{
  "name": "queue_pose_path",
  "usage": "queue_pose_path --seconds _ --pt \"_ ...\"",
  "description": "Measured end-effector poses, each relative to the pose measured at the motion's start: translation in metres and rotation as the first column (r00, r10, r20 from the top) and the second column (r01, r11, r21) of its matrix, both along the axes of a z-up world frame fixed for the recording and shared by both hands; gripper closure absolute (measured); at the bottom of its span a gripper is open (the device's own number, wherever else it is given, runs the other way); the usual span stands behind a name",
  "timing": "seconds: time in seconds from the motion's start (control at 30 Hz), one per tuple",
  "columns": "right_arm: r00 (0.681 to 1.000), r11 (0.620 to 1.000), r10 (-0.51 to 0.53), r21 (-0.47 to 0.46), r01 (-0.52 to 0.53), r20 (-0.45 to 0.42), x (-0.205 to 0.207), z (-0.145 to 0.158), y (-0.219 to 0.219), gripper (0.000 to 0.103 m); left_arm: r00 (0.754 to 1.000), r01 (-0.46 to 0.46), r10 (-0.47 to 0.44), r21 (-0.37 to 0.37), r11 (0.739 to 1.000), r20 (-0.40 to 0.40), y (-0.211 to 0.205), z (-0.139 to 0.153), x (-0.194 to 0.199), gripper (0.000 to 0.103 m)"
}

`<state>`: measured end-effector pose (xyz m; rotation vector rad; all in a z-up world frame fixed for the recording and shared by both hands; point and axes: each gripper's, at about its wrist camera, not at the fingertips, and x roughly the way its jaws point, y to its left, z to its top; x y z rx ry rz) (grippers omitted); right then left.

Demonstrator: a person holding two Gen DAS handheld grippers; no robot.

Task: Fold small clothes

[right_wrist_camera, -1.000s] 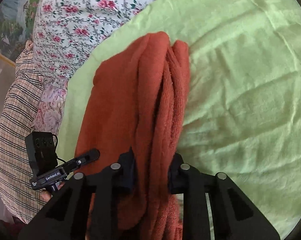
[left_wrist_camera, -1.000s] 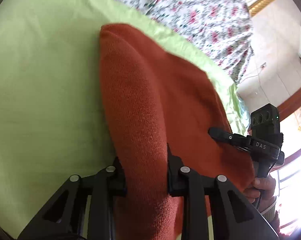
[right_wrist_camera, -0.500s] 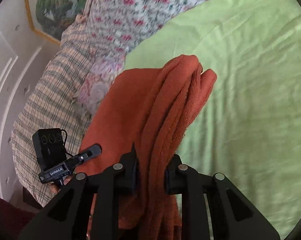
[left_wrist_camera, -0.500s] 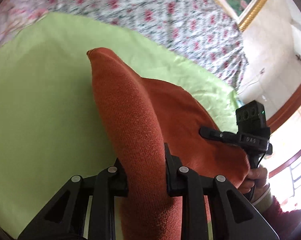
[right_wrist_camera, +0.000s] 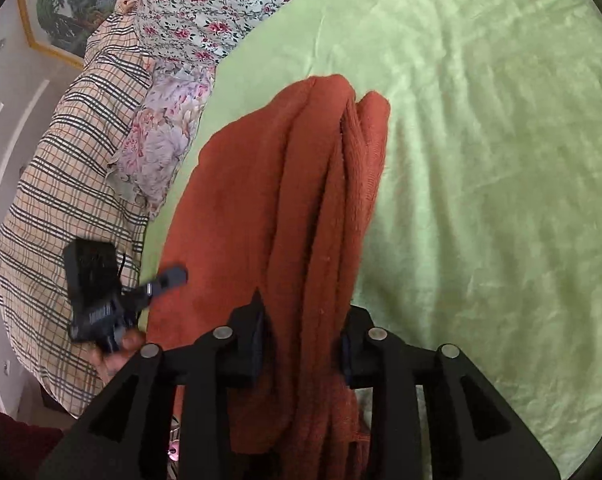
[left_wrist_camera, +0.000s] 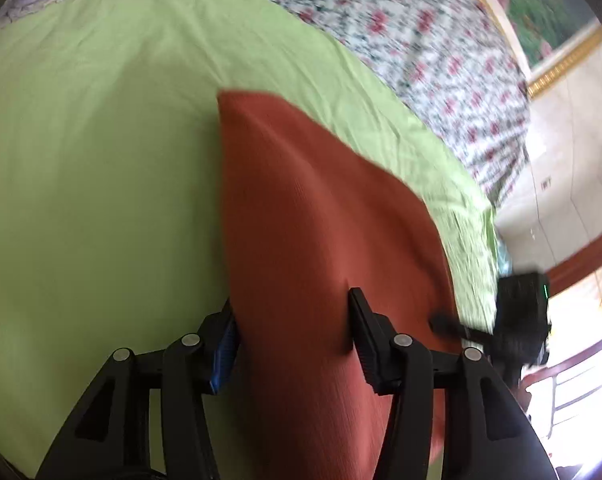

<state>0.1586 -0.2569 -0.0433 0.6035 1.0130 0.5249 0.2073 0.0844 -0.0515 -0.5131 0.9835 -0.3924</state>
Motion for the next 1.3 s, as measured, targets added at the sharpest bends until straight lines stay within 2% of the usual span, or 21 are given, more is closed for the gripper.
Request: queue_pose_path --seconds 0.1,0.17,0.2,0.27,0.33,0.4,0.47,0.63,0.73,0.83,0.9,1.03,1.13,1.23,1.3 --pt "1.0 1.0 -0.011 -0.012 0.011 0.008 -0.006 0.004 -0.001 0.071 0.999 -0.03 0.031 0.018 0.999 -0.01 0.009 0.005 0.045 0.05" --pt "1.0 0.999 -0.021 -0.024 0.022 0.017 -0.009 0.009 -0.001 0.071 0.999 -0.051 0.052 0.046 0.998 -0.01 0.009 0.008 0.07 0.055" --pt "0.999 0.999 -0.025 -0.034 0.026 0.022 -0.011 0.012 -0.002 0.071 0.997 -0.069 0.07 0.066 0.995 -0.011 0.012 0.008 0.086 0.067" --pt "0.999 0.998 -0.035 -0.051 0.036 0.033 -0.014 0.017 -0.003 0.071 0.995 -0.095 0.096 0.08 0.992 -0.014 0.019 0.009 0.109 0.079" --pt "0.998 0.996 -0.043 -0.074 0.046 0.048 -0.018 0.024 -0.004 0.071 0.992 -0.121 0.123 0.084 0.989 -0.013 0.028 0.015 0.12 0.079" --pt "0.996 0.994 -0.053 -0.097 0.059 0.066 -0.022 0.032 -0.006 0.071 0.991 -0.13 0.13 0.075 0.989 0.014 0.032 0.028 0.114 0.076" --pt "0.993 0.991 -0.063 -0.109 0.074 0.1 -0.026 0.044 -0.008 0.071 0.99 -0.131 0.125 0.102 0.986 0.058 0.029 0.043 0.092 0.068" --pt "0.986 0.991 -0.059 -0.107 0.077 0.156 -0.025 0.062 -0.004 0.071 0.987 -0.081 0.043 0.251 0.965 0.153 -0.001 0.064 0.002 0.062" --pt "0.987 0.989 -0.032 -0.137 0.055 0.16 -0.02 0.064 0.006 0.071 0.981 -0.05 -0.016 0.328 0.943 0.194 -0.023 0.068 -0.054 0.06" --pt "0.989 0.978 -0.032 -0.198 0.061 0.143 -0.012 0.061 0.016 0.071 0.972 -0.014 -0.079 0.387 0.922 0.223 -0.043 0.067 -0.109 0.051" --pt "0.992 0.976 -0.039 -0.207 0.064 0.119 -0.009 0.056 0.018 0.071 0.968 0.003 -0.113 0.434 0.901 0.226 -0.057 0.062 -0.14 0.045" --pt "0.994 0.982 -0.044 -0.181 0.062 0.1 -0.022 0.053 0.018 0.071 0.962 0.04 -0.168 0.492 0.869 0.218 -0.075 0.051 -0.179 0.045" --pt "0.995 0.98 -0.04 -0.19 0.056 0.09 -0.044 0.054 0.019 0.071 0.952 0.051 -0.2 0.528 0.848 0.23 -0.088 0.045 -0.203 0.041" --pt "0.997 0.981 -0.023 -0.191 0.038 0.078 -0.069 0.054 0.019 0.071 0.951 0.063 -0.213 0.537 0.841 0.222 -0.094 0.036 -0.215 0.04" --pt "0.998 0.978 0.001 -0.21 0.013 0.066 -0.081 0.05 0.023 0.066 0.954 0.06 -0.212 0.557 0.828 0.212 -0.096 0.031 -0.212 0.038"
